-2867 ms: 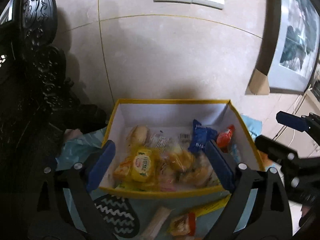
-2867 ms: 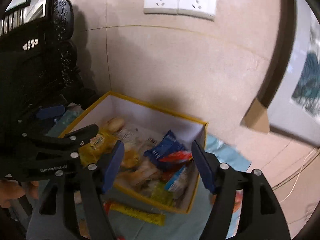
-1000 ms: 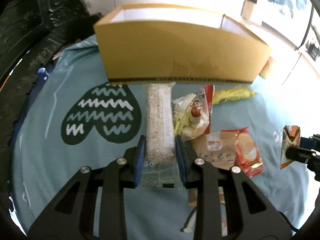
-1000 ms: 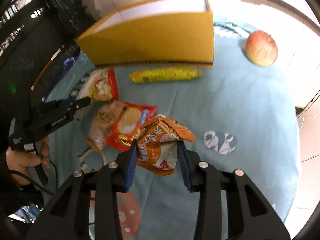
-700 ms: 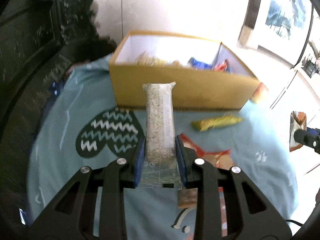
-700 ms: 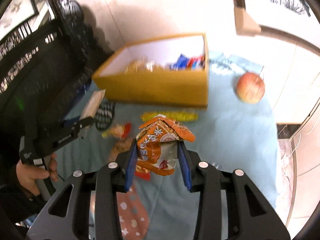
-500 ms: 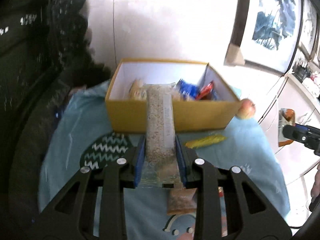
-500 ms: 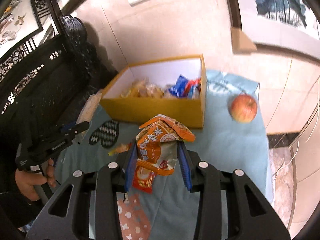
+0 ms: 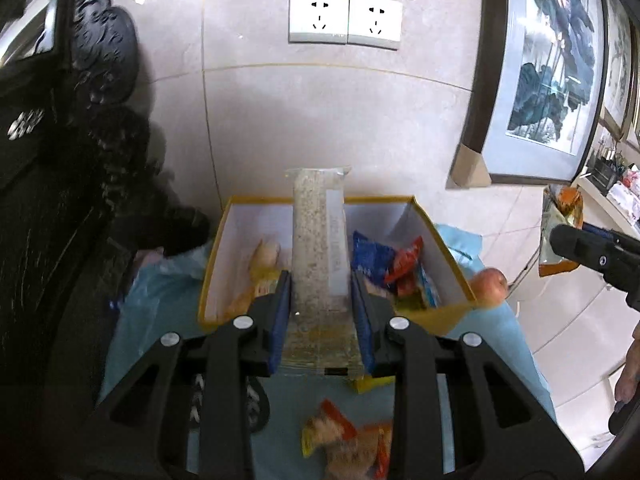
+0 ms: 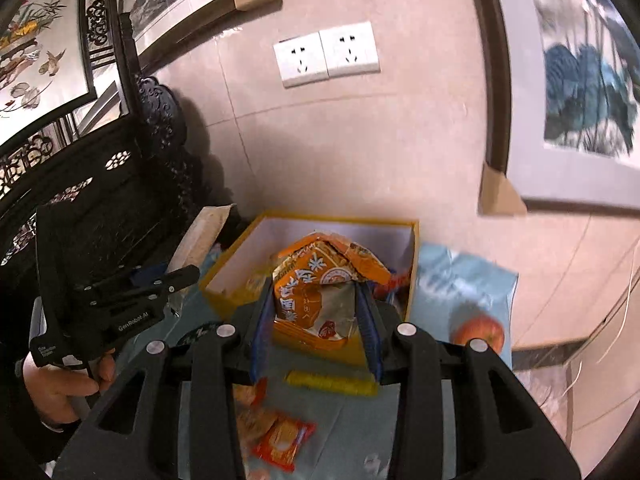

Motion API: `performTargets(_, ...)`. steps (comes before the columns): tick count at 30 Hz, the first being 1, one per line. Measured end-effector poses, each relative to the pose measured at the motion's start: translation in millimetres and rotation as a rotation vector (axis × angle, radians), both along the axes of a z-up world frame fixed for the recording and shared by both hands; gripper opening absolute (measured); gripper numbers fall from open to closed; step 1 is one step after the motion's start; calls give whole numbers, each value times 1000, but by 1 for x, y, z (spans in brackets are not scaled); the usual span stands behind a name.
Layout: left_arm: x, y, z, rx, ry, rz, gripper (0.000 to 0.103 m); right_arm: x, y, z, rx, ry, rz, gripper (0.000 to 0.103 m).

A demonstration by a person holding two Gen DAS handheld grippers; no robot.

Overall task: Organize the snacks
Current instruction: 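Open both grippers to drop the two packets into the yellow box, then grasp the clear packet with red strip using the left gripper while the right grasps the yellow bar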

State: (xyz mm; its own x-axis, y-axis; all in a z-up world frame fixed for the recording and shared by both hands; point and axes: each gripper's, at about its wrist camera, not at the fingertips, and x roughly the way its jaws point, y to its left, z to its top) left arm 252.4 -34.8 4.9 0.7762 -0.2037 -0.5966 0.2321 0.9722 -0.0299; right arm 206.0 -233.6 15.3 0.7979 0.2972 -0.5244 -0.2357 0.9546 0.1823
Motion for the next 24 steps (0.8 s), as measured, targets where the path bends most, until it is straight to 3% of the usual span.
performTargets(4,36,-11,1,25,-2,18,30,42,0,0,-15,5,-35,39)
performTargets(5,48,-14,-2,35,-3,37,40,52,0,-2,-14,10,-41,39)
performTargets(6,57,-16,-6,37,2,48,59,68,3,-9,-25,29,-44,41)
performTargets(7,68,-20,-15,59,17,76,98,80,8,-16,-47,61,-44,46)
performTargets(8,71,-20,-20,84,9,100,99,89,14,-23,-84,93,-50,56)
performTargets(11,72,-19,-30,82,46,92,99,90,26,-30,-171,79,-51,64)
performTargets(14,56,-10,-34,88,33,76,99,75,21,-37,-152,76,-36,64)
performTargets(18,30,2,-48,62,74,77,99,50,16,-59,-115,133,5,64)
performTargets(24,-16,10,-113,71,226,49,99,6,34,-124,-202,240,114,64)
